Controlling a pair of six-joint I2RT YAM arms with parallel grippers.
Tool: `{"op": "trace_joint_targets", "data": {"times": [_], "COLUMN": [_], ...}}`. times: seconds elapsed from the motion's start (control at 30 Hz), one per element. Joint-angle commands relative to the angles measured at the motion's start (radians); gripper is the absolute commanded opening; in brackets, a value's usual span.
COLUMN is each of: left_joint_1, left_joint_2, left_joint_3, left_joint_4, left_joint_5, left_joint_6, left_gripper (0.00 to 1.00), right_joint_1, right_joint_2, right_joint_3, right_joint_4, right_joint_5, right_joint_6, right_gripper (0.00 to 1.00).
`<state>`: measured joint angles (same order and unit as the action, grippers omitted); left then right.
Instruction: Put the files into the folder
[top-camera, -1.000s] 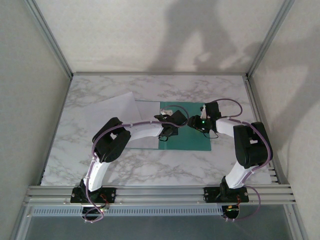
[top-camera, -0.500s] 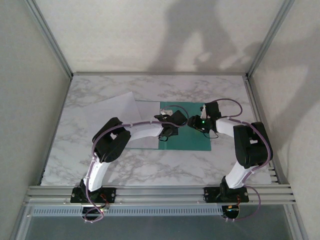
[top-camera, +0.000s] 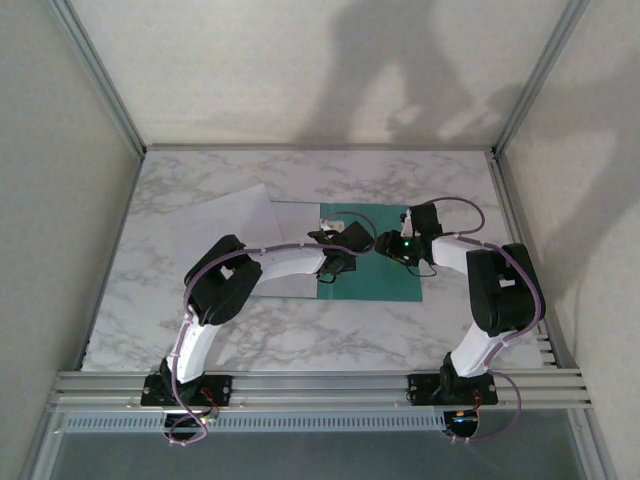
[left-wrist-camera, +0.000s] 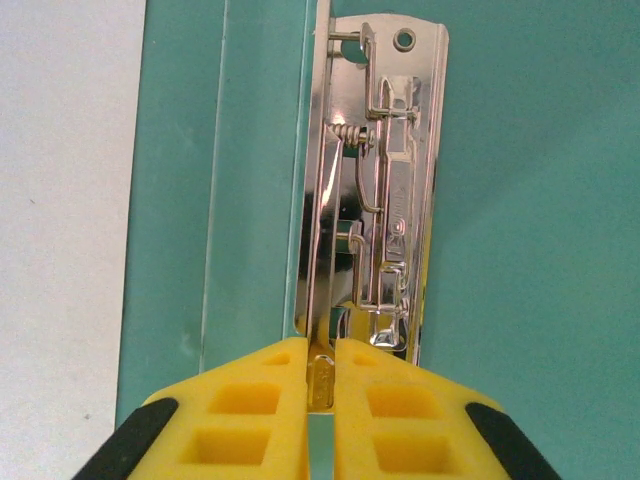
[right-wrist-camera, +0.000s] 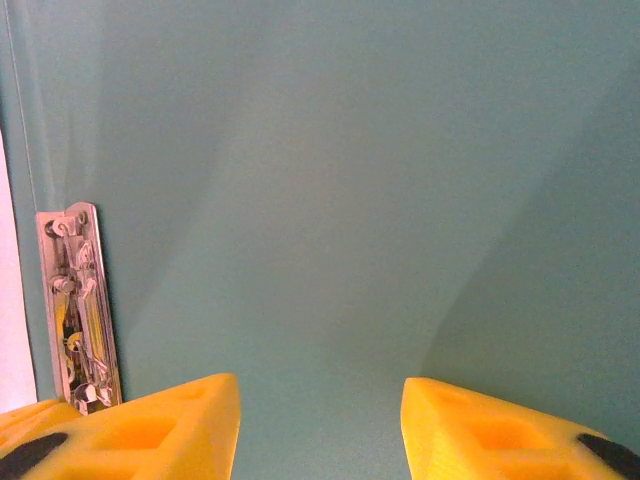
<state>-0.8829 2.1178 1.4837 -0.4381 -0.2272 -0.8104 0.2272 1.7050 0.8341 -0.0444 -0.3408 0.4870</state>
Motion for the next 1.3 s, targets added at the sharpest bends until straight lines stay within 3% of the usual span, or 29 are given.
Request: {"op": "trace_joint_targets", "data": {"times": [0.0, 1.27], "left_joint_1": [-0.005, 0.000], "left_joint_2": [0.012, 0.049], "left_joint_3": [-0.026, -0.050], "left_joint_4": [0.025, 0.123], "left_joint_5": [0.060, 0.171], "left_joint_6": [-0.022, 0.060], "left_gripper": [0.11, 0.08], "right_joint_1": [0.014, 0.044], "right_joint_2": [0.037, 0.083], "right_joint_3": [0.004, -0.099], "right_joint_4": [-0.023, 0.062], "right_joint_5": [-0.028, -0.108], "right_joint_6": [0.010, 0.086], "right_gripper": [0.48, 0.47]}}
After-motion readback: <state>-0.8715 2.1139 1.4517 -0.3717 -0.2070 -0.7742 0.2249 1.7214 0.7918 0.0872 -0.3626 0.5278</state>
